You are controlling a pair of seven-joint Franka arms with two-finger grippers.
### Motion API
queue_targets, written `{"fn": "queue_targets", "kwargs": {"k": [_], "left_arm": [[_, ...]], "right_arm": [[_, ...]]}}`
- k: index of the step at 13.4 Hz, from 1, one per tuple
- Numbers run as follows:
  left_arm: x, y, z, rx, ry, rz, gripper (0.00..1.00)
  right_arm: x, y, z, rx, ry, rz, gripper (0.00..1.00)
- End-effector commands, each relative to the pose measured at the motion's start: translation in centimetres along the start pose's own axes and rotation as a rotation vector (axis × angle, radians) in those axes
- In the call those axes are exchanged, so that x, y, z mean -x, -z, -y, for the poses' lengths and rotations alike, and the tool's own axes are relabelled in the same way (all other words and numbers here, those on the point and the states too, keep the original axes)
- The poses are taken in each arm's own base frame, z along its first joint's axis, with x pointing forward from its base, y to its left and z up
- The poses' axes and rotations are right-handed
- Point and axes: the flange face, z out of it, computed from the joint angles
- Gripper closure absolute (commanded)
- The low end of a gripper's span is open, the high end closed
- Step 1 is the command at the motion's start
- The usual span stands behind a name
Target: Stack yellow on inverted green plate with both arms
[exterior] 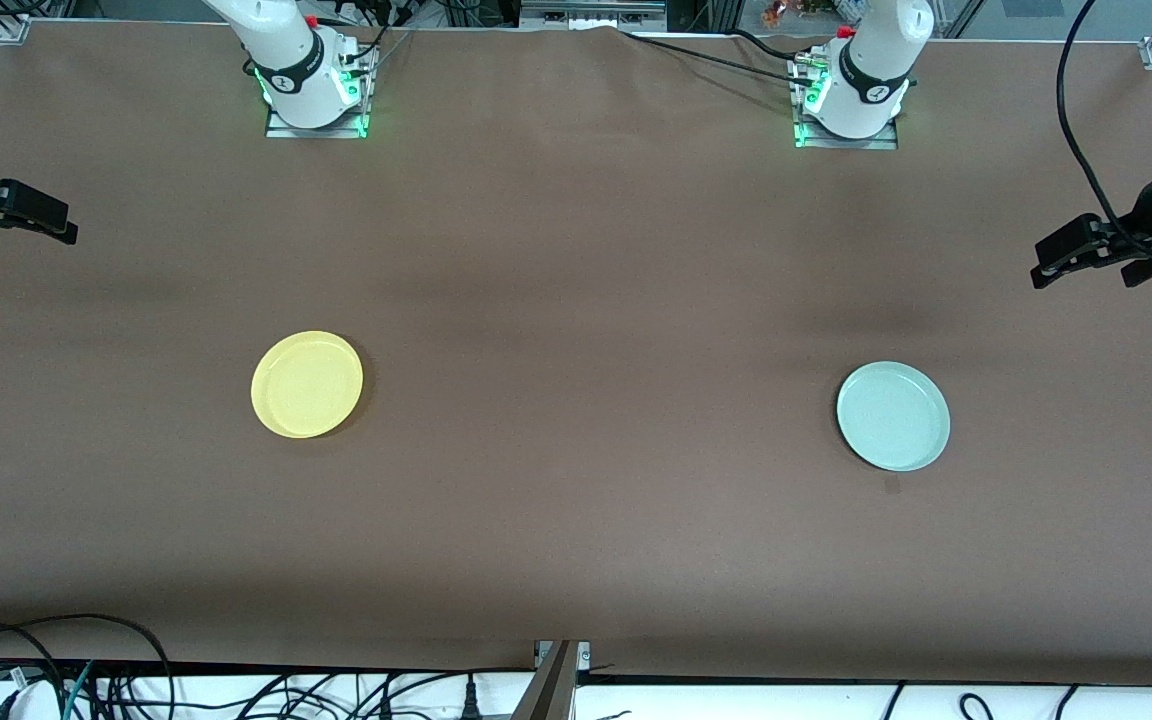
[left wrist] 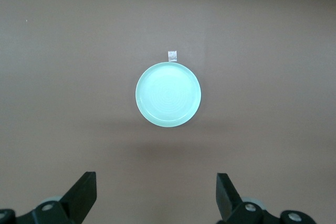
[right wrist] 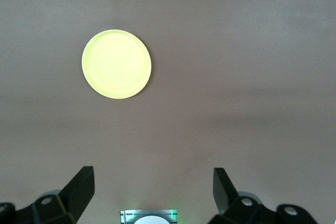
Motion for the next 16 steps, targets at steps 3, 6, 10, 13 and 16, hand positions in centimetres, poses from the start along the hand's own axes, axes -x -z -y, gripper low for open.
{"fn": "queue_targets", "kwargs": {"k": [3, 6, 10, 13, 16], "left_arm": [[-1.5, 0.2, -1.9, 0.008, -0.039, -0.073, 0.00], [-1.5, 0.3, -1.8, 0.008, -0.036, -0.076, 0.00], [-1.4, 0.2, -1.7, 0.009, -0.032, -0.070, 0.00], [-1.4, 0.2, -1.7, 0.008, -0.035, -0.068, 0.00], [-1.4, 0.1, -1.7, 0.007, -0.035, -0.065, 0.00]], "right_arm": [[-0.2, 0.4, -0.4, -0.002, -0.001, -0.004, 0.00], [-0.1, 0.4, -0.3, -0.004, 0.001, 0.001, 0.00], [-0.2, 0.5, -0.2, -0.003, 0.004, -0.007, 0.00], [-0.1, 0.4, -0.4, -0.004, -0.001, 0.001, 0.00], [-0.2, 0.4, -0.2, -0.004, 0.004, -0.004, 0.00]]}}
